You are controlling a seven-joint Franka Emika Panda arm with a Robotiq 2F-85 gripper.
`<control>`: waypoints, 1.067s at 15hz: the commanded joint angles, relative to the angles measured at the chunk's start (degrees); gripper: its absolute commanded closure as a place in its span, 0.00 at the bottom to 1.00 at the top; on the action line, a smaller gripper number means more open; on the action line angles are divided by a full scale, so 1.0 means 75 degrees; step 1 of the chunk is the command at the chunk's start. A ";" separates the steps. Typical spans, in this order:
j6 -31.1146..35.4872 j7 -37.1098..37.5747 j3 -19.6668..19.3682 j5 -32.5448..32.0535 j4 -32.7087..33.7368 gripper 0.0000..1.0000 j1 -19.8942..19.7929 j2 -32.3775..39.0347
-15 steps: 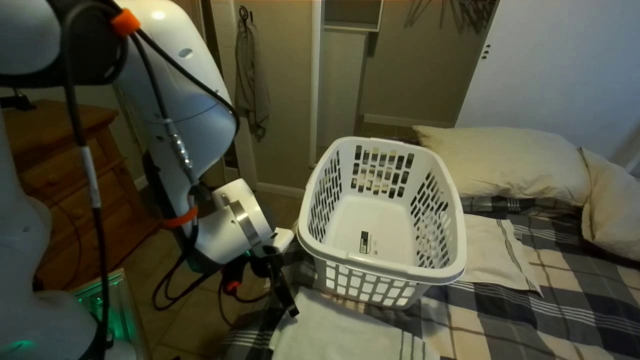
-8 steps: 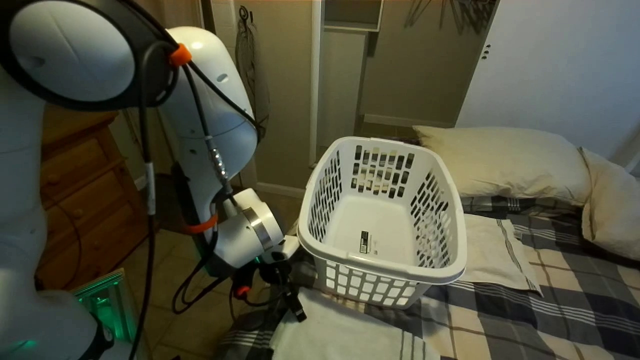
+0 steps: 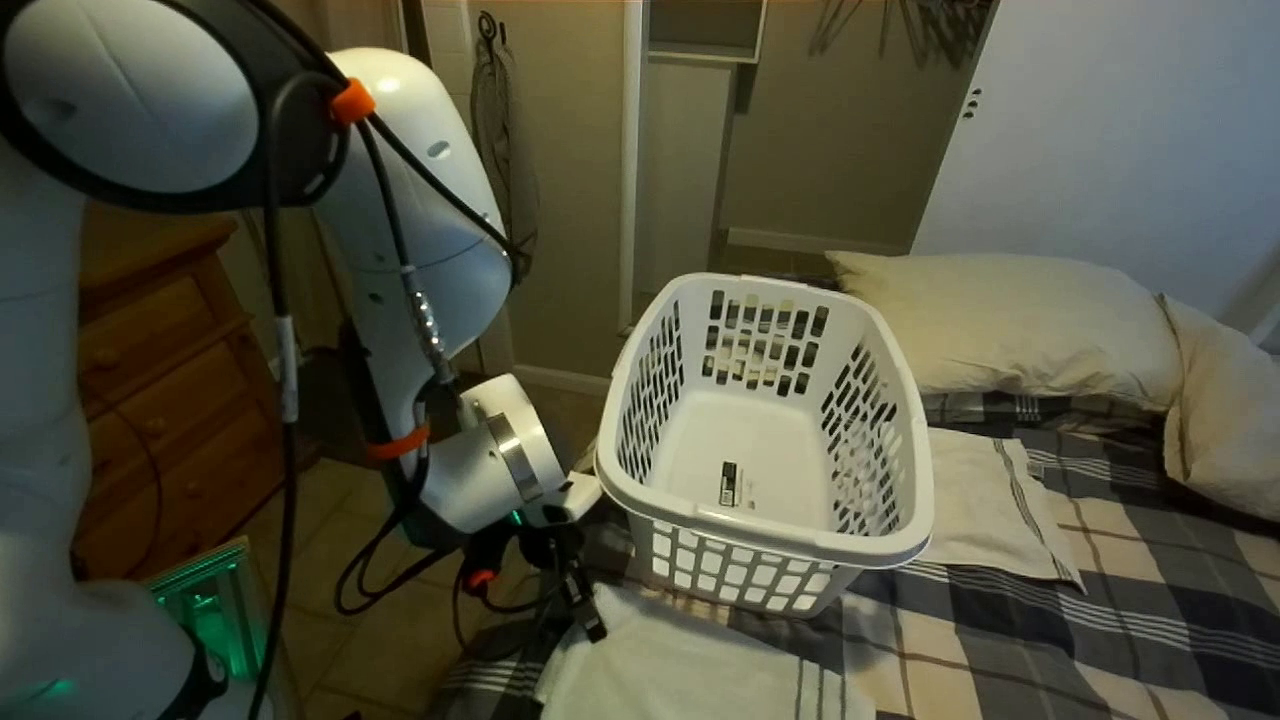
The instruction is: Hang the towel on the side of the white basket.
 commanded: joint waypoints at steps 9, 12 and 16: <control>-0.0431 -0.2115 -0.0623 0.3464 -0.1581 0.93 0.0292 -0.2613; -0.0685 -0.2876 -0.0953 0.4096 -0.1822 0.93 0.0206 -0.3392; -0.1057 -0.3964 -0.1332 0.4522 -0.1905 0.93 0.0104 -0.4419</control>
